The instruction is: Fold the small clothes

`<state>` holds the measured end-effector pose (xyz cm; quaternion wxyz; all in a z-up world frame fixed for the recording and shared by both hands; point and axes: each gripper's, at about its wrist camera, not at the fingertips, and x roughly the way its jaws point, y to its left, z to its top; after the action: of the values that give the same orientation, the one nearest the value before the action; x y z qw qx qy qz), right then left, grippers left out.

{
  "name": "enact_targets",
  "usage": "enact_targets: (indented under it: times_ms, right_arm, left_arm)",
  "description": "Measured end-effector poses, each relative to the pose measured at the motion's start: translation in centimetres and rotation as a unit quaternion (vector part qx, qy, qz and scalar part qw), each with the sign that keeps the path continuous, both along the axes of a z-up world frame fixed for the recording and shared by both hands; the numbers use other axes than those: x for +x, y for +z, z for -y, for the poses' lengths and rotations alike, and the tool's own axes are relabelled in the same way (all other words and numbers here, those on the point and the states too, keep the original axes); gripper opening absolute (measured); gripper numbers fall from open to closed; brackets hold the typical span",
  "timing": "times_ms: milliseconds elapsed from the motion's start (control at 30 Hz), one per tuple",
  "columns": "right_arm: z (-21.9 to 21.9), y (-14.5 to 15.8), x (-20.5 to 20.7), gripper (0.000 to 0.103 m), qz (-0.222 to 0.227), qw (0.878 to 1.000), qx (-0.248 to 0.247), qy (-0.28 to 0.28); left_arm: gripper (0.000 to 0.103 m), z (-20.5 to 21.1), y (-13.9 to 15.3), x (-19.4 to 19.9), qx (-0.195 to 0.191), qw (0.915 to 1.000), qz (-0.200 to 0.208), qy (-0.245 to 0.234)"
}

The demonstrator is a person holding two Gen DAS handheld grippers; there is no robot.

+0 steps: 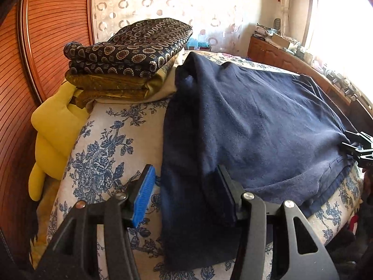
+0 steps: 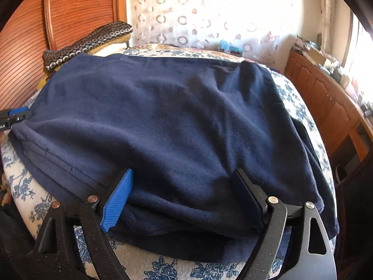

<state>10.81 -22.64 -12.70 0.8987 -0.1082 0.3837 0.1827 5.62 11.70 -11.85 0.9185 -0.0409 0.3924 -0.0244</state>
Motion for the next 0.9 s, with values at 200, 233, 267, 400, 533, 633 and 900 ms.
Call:
enact_targets:
  times_ms: [200, 233, 267, 400, 533, 633, 900]
  right_arm:
    - [0.0, 0.0, 0.0, 0.091, -0.002, 1.000, -0.002, -0.003]
    - [0.0, 0.0, 0.0, 0.091, -0.003, 1.000, -0.002, -0.002]
    - [0.0, -0.1, 0.0, 0.091, -0.004, 1.000, -0.001, -0.002]
    - [-0.1, -0.1, 0.0, 0.091, -0.004, 1.000, -0.003, -0.004]
    - [0.0, -0.1, -0.2, 0.092, 0.000, 1.000, -0.006, -0.006]
    - [0.0, -0.1, -0.5, 0.092, 0.001, 1.000, -0.009, -0.010]
    - [0.6, -0.2, -0.6, 0.093, -0.002, 1.000, 0.000, -0.006]
  left_arm:
    - [0.039, 0.3, 0.2, -0.1, -0.026, 0.9992, 0.000, -0.031]
    - [0.029, 0.4, 0.2, 0.0, -0.034, 0.9987, 0.000, -0.038]
    - [0.019, 0.4, 0.2, 0.0, -0.039, 0.9983, 0.000, -0.043]
    - [0.003, 0.8, 0.3, 0.2, -0.046, 0.9976, -0.002, -0.051]
    - [0.002, 1.3, 1.3, -0.1, -0.060, 0.9963, 0.013, -0.061]
    - [0.002, 2.2, 2.7, -0.5, -0.073, 0.9939, 0.036, -0.075]
    - [0.002, 5.8, 7.6, 0.9, -0.082, 0.9862, 0.087, -0.114]
